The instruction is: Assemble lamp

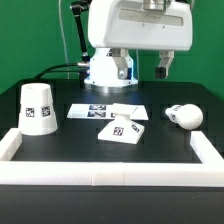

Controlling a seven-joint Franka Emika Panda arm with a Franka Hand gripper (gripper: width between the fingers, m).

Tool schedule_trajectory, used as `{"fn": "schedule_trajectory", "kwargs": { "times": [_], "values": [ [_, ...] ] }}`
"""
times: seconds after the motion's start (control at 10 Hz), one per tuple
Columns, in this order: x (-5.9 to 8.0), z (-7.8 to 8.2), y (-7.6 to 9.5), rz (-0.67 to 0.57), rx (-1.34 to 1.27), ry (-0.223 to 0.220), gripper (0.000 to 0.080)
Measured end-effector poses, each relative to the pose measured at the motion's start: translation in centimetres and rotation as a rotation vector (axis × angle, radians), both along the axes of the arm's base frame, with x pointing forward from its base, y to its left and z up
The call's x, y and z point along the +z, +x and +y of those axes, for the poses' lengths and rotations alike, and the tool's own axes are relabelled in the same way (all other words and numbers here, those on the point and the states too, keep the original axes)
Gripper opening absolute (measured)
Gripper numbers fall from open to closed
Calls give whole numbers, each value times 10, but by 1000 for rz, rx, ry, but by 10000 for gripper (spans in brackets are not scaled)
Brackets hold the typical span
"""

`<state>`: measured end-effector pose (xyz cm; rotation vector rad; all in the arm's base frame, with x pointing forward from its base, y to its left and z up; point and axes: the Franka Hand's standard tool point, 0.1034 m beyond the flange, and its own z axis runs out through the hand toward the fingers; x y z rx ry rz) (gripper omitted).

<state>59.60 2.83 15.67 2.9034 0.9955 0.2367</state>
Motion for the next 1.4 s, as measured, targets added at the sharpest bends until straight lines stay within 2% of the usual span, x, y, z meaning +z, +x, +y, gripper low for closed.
{"fn": "schedule_trajectory", "kwargs": {
  "times": [0.5, 0.7, 1.0, 1.4],
  "values": [
    [0, 0, -1, 0, -6, 1, 699],
    [-1, -9, -28, -7, -54, 5, 699],
    [-19, -29, -64, -1, -102, 7, 699],
    [-18, -25, -62, 2, -284, 44, 699]
  ]
}}
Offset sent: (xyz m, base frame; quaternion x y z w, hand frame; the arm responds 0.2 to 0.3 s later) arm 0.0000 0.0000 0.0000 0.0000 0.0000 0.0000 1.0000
